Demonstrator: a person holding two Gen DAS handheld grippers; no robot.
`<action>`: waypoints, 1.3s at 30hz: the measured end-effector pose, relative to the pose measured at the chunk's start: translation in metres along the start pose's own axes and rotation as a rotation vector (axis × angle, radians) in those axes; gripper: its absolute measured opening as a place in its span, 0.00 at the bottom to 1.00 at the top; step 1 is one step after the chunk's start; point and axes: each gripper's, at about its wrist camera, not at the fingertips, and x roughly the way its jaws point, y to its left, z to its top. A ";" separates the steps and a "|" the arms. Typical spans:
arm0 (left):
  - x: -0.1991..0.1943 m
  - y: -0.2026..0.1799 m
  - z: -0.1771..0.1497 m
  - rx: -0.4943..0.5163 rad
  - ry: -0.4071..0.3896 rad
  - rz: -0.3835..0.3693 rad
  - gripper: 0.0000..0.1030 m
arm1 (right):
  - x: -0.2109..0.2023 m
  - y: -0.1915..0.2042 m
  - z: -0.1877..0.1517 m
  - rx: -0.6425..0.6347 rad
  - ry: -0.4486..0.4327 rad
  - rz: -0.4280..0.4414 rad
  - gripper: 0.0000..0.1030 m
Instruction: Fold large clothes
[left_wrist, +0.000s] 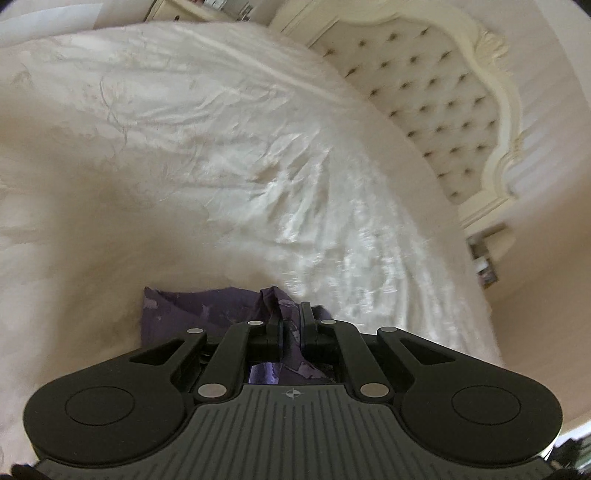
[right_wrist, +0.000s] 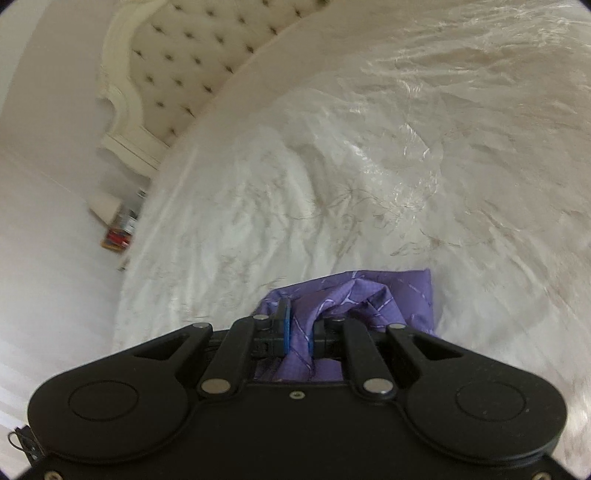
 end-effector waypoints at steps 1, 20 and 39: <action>0.008 0.001 0.002 0.006 0.008 0.016 0.09 | 0.007 0.001 0.003 -0.009 0.008 -0.013 0.17; -0.031 -0.039 -0.007 0.185 -0.140 0.253 0.87 | 0.033 0.034 0.008 -0.330 -0.033 -0.089 0.81; 0.109 -0.077 -0.063 0.633 0.182 0.409 0.94 | 0.139 0.091 -0.089 -0.924 0.211 -0.217 0.87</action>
